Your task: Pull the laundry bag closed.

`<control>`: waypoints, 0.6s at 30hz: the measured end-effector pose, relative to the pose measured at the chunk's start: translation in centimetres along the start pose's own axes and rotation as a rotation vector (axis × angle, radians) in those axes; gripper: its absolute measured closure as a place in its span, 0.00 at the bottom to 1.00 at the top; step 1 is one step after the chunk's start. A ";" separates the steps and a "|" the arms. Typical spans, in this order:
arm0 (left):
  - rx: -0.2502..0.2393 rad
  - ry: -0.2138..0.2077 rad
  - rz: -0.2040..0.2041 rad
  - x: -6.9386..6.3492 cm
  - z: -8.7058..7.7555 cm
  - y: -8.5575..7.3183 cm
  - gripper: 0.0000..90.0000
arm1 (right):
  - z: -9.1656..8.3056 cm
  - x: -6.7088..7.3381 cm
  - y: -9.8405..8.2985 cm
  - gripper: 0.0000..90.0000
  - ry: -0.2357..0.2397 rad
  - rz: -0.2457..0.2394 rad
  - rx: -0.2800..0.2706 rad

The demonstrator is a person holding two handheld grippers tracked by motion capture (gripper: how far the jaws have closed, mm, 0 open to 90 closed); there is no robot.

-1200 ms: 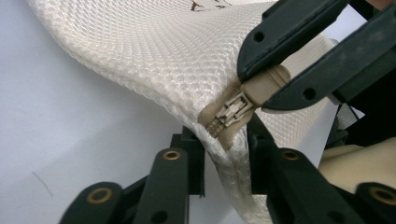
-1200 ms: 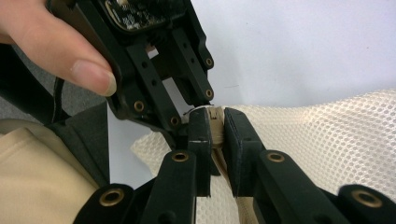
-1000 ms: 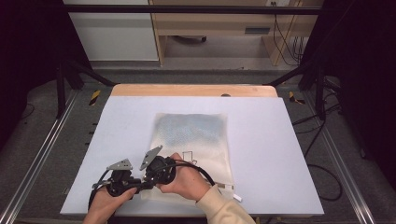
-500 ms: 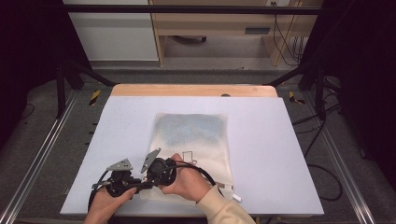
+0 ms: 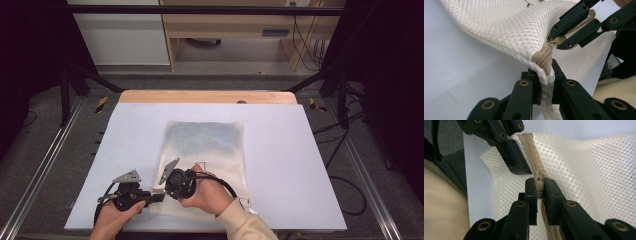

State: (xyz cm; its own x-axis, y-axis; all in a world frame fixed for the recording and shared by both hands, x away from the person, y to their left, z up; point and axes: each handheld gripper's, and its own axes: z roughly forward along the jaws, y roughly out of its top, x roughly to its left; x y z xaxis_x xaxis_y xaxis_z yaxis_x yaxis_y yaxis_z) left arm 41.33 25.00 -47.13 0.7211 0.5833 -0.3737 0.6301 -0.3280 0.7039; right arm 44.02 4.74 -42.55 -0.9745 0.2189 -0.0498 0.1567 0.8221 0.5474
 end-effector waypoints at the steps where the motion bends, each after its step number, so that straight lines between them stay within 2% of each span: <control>1: 0.001 0.002 0.001 0.0 0.0 0.0 0.92 | 0.0 0.0 -0.1 0.91 -0.002 0.011 -0.001; 18: 0.014 -0.010 0.019 -0.6 0.6 -0.1 0.92 | -0.5 -0.3 -1.2 0.91 -0.007 0.017 0.018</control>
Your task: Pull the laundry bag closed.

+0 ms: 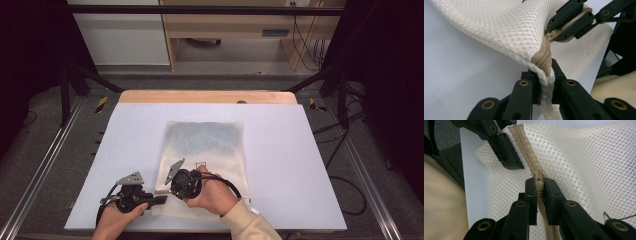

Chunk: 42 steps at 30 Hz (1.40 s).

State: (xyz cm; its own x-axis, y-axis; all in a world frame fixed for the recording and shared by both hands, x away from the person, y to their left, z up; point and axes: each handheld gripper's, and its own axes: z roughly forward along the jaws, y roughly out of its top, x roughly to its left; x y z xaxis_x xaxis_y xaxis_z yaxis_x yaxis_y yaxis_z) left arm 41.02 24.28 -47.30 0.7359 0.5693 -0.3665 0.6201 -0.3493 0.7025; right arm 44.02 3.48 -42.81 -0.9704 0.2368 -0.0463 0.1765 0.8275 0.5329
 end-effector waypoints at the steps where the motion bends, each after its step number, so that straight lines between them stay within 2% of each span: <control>1: 0.000 -0.002 0.001 0.0 0.0 0.0 0.92 | 0.0 0.0 0.0 0.91 0.001 0.004 -0.004; 9: 0.000 -0.004 0.010 -0.3 0.2 0.0 0.92 | -0.2 0.1 -0.4 0.91 0.003 -0.003 -0.008; 25: 0.005 -0.005 0.024 -0.8 0.7 0.1 0.92 | -0.7 0.2 -1.3 0.91 0.006 0.018 -0.026; 28: 0.008 -0.005 0.027 -0.9 0.8 0.1 0.92 | -0.8 0.2 -1.4 0.91 0.012 0.007 -0.023; 42: 0.005 -0.011 0.017 -0.8 0.7 0.1 0.92 | -1.1 -0.1 -2.4 0.91 0.004 0.028 -0.021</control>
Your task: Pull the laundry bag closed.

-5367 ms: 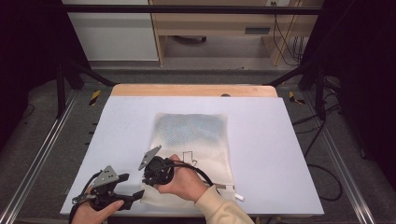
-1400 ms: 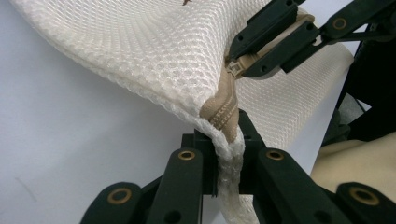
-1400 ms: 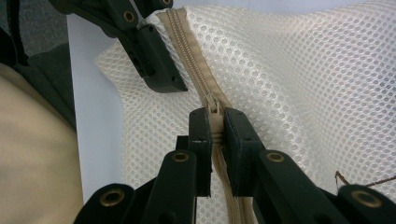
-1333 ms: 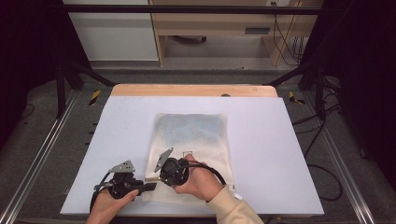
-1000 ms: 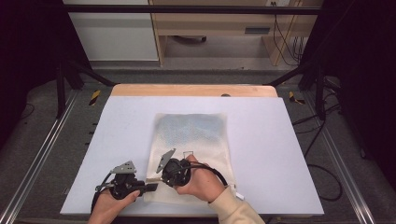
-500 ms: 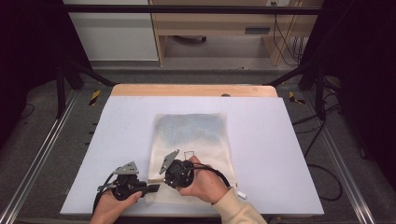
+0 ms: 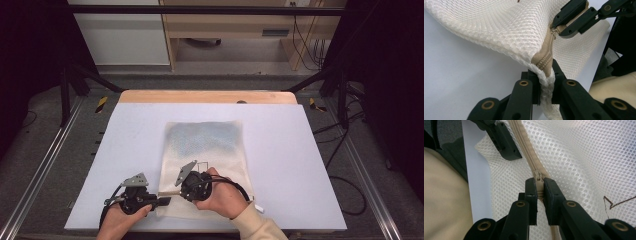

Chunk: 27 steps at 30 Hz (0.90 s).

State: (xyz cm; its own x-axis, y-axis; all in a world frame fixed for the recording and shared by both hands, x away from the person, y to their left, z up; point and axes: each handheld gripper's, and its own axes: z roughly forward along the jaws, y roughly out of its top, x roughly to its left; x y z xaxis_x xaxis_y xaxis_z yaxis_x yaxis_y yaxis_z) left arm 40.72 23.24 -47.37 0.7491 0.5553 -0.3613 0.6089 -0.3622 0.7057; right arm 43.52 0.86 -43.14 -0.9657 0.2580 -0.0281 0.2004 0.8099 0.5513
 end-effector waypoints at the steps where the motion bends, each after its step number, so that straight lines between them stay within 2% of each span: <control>1: -0.001 0.001 0.000 0.0 0.0 0.0 0.92 | 0.0 0.0 -0.1 0.91 0.001 0.009 -0.006; 5: -0.001 -0.003 0.003 -0.1 -0.1 -0.1 0.92 | -0.3 0.1 -0.3 0.91 -0.006 0.024 -0.013; 9: -0.005 -0.002 0.009 -0.2 -0.3 -0.2 0.92 | -0.5 0.3 -0.2 0.91 -0.010 0.013 -0.016; 27: -0.004 -0.006 0.014 -0.2 -0.2 -0.1 0.92 | -1.1 0.3 -0.9 0.91 -0.020 0.016 -0.023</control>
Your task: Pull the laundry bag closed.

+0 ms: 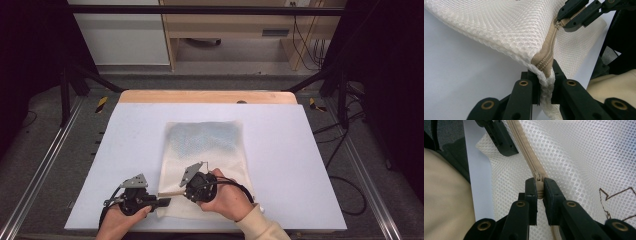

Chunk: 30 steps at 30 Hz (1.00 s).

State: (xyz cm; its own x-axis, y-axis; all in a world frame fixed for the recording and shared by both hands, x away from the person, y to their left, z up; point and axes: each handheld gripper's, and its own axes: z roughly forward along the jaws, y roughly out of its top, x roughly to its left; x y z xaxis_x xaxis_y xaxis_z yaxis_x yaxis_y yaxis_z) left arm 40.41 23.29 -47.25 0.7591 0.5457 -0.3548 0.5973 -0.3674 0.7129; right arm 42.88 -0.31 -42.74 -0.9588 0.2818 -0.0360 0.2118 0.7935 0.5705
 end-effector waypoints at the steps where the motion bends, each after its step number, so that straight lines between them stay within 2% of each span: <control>1: -0.001 0.000 -0.001 0.0 0.0 0.0 0.92 | 0.0 0.0 0.0 0.91 -0.001 0.003 -0.005; 30: 0.008 -0.007 0.009 -0.1 0.3 0.1 0.92 | -0.8 -0.3 -1.3 0.91 -0.007 0.024 -0.009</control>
State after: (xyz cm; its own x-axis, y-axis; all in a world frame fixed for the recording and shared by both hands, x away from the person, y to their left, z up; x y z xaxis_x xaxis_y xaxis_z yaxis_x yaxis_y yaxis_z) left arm 40.45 22.94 -47.36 0.7663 0.5369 -0.3527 0.5923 -0.3780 0.7115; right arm 42.78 -1.82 -42.79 -0.9520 0.3048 -0.0280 0.2333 0.7817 0.5784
